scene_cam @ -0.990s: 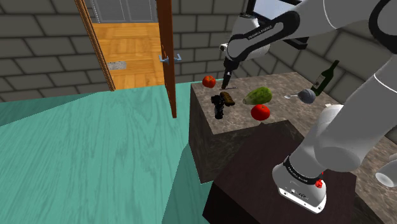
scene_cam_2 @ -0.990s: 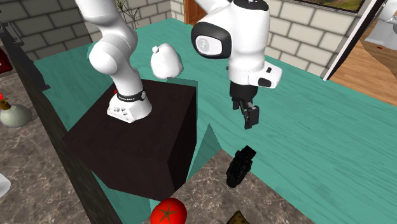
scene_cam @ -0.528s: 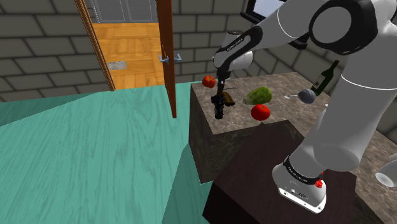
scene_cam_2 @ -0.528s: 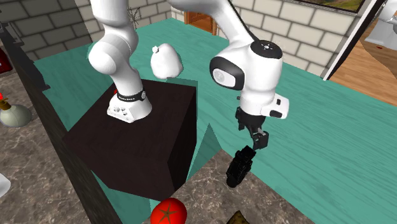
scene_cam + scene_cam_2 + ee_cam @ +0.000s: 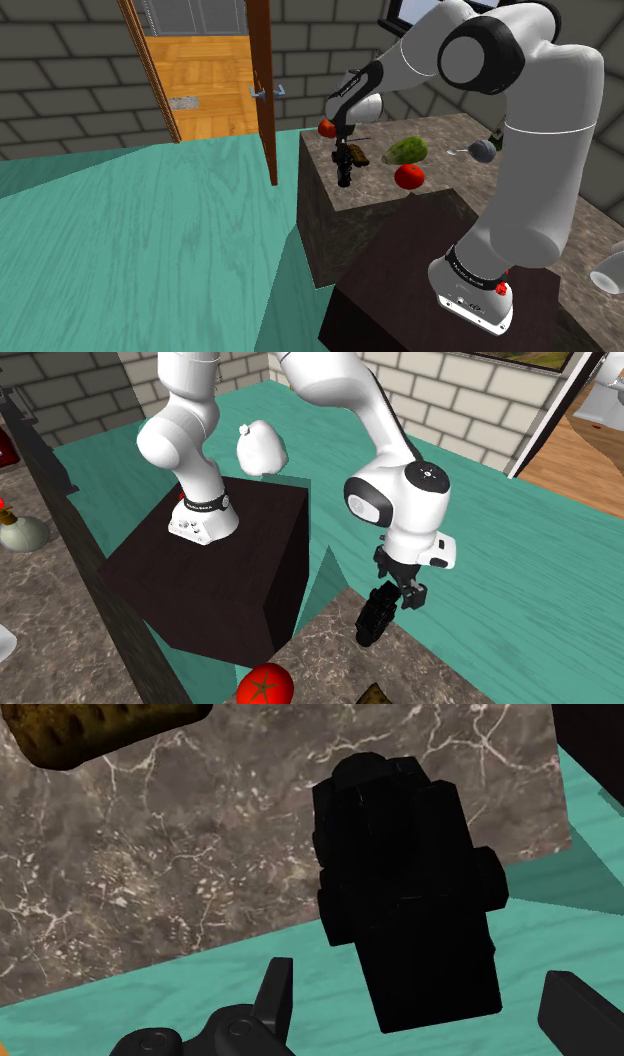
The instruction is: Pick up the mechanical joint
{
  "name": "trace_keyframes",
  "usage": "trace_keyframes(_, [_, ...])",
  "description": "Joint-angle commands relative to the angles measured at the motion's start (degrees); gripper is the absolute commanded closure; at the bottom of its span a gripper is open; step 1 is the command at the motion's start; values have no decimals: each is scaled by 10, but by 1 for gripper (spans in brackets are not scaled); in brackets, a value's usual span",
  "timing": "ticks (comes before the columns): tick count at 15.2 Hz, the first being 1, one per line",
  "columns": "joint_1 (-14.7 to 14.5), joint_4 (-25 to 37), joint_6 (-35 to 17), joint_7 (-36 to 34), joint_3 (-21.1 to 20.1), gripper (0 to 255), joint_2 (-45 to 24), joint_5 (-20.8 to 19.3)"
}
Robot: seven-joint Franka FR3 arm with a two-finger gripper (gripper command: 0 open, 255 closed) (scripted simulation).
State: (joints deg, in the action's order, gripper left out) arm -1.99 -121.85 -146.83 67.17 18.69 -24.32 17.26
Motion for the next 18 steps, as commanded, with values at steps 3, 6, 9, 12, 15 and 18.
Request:
trace_keyframes(3, [9,4,-26,13,-14,0,-31,19])
trace_keyframes(6, [9,5,-25,13,-14,255,-31,18])
trace_keyframes(9, [9,4,-25,12,-14,255,-31,18])
trace_keyframes(12, [9,5,-24,12,-14,255,-31,18])
trace_keyframes(15, [10,4,-26,13,-14,255,-31,19])
trace_keyframes(18, [3,2,-9,4,-5,255,-12,7])
